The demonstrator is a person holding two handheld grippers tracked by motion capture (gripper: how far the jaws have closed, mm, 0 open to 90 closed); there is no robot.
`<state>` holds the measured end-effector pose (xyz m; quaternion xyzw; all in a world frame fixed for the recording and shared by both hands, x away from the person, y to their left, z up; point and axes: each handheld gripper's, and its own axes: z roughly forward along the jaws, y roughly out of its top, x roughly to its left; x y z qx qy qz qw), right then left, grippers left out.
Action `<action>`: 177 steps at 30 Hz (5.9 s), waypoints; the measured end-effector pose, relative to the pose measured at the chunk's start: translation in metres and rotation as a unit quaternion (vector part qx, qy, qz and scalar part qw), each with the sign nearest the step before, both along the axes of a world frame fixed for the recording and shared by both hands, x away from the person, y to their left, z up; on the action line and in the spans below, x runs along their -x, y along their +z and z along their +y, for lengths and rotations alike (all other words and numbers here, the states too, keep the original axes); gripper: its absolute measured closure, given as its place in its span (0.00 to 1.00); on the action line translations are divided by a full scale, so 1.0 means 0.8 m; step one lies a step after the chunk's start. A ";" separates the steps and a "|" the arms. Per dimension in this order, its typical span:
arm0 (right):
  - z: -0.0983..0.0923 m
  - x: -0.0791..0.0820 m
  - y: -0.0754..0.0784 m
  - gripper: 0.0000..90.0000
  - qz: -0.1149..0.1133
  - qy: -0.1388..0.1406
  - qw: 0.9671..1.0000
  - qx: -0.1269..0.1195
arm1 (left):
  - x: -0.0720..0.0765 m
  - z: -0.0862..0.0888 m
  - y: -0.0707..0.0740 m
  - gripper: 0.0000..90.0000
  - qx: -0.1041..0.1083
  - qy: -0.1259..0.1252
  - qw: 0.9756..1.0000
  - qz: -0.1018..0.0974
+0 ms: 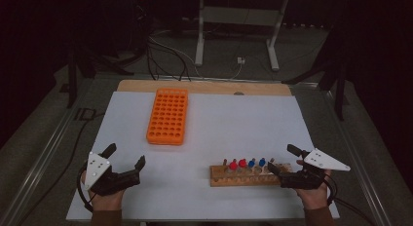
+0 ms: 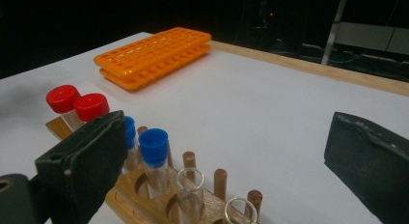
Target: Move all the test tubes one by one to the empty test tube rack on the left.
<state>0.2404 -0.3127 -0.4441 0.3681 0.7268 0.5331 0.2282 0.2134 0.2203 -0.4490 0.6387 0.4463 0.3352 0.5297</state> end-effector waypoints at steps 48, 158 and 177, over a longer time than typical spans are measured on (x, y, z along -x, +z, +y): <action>-0.003 0.019 -0.022 0.85 0.056 -0.013 0.995 0.078 | -0.008 -0.006 -0.013 0.01 0.001 0.006 1.000 0.016; 0.028 -0.032 0.054 0.02 0.016 -0.026 1.000 0.004 | -0.131 -0.148 0.033 0.85 -0.012 -0.208 0.977 0.043; -0.008 -0.028 0.045 0.00 0.019 -0.066 0.997 -0.025 | -0.156 -0.116 -0.013 0.85 -0.023 -0.111 0.991 0.071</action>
